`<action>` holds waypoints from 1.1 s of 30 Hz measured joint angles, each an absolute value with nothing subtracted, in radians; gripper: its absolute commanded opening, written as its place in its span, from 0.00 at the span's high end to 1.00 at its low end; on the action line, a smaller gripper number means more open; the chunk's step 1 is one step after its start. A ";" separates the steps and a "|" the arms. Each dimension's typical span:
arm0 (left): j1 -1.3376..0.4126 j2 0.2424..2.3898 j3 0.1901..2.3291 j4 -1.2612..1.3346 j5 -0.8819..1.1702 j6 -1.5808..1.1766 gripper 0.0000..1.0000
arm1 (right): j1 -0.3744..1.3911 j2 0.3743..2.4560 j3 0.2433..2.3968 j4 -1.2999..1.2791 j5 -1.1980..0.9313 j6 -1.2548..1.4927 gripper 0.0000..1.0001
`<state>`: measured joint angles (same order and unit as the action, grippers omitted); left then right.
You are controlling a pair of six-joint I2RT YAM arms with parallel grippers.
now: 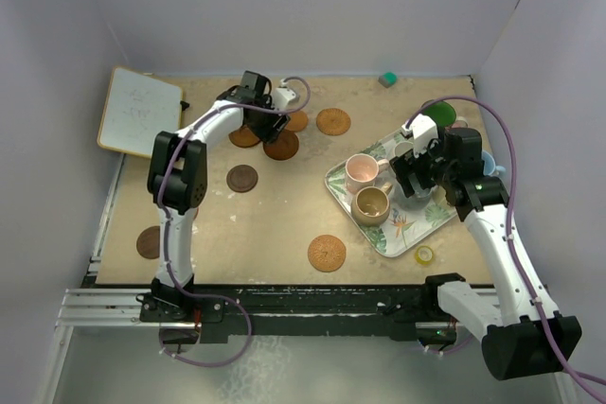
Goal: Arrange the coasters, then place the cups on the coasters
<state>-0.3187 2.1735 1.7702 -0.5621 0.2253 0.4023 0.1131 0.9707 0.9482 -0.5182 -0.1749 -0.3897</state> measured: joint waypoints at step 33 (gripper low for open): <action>-0.335 2.375 1.985 -0.582 0.216 0.401 0.58 | 0.113 0.980 0.948 -0.518 -0.171 -0.397 0.00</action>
<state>-0.3347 2.3753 1.9850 -0.5823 0.2157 0.4011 0.1131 0.9802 0.9482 -0.5182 -0.1711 -0.3969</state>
